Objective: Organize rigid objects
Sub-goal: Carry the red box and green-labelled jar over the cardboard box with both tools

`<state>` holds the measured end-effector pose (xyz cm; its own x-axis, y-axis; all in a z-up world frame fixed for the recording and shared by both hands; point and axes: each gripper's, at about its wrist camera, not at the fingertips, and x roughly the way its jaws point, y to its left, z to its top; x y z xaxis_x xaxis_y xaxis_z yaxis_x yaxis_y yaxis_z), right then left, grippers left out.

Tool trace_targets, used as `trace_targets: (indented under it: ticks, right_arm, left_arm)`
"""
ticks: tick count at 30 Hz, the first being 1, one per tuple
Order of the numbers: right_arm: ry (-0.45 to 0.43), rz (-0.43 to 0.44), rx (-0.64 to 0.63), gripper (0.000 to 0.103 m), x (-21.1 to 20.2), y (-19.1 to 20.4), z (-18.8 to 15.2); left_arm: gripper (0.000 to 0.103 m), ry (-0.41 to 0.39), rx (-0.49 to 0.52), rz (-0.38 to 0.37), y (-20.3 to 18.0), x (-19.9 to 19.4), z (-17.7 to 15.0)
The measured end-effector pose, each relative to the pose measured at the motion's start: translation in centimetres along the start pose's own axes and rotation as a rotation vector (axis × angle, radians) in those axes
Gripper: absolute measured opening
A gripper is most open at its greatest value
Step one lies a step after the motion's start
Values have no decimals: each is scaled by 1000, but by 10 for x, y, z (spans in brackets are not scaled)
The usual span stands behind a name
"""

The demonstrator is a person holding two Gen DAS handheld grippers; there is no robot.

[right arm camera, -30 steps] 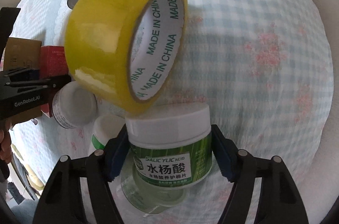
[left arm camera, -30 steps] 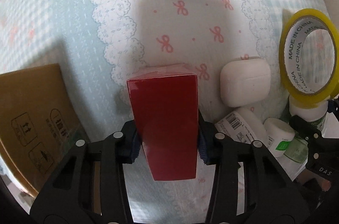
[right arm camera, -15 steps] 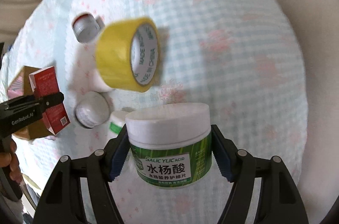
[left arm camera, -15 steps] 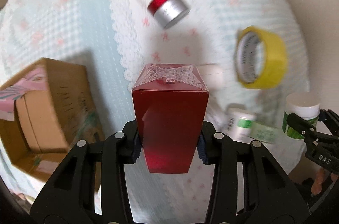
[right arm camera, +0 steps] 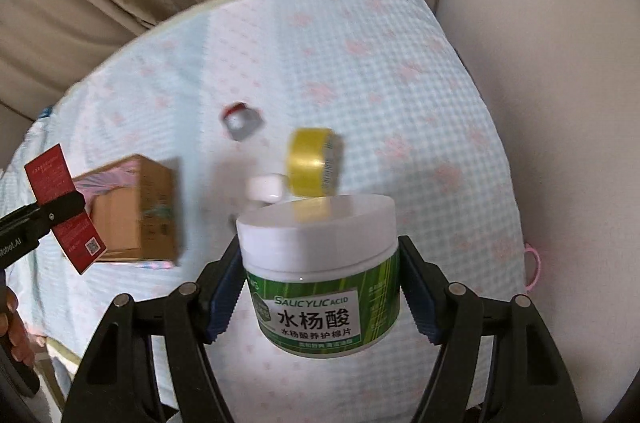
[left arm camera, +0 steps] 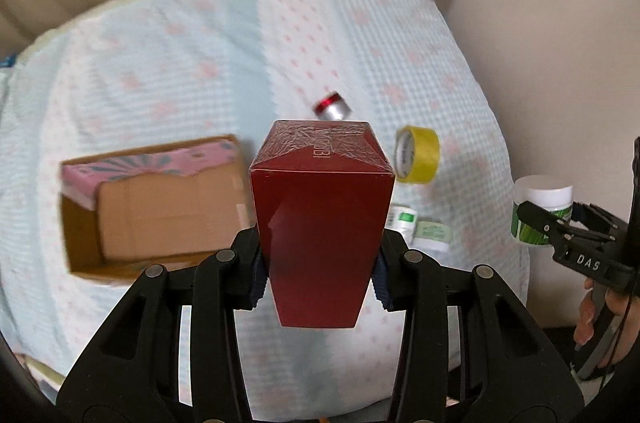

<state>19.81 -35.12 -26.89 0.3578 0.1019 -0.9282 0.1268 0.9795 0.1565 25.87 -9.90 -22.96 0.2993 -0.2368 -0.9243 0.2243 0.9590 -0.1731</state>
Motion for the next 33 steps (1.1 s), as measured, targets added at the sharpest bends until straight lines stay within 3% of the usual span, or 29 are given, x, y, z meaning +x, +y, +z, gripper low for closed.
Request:
trace_targets:
  ticks: [8,16,25,33]
  right_arm:
    - [-73,44,-80,68,-27,113,-3]
    - [-99,74,-42,68,-22,237,-5]
    - [-31,48,16,68,26,331,0]
    - [82,17,36,68,94,356,8]
  left_arm:
    - [38,-79,-23,23,99,-62,-16]
    - [38,-42,41,9,201,-76,-23]
    - [38,87,144,-8,275,-31,-14]
    - [38,246,199,4,300,43,-14]
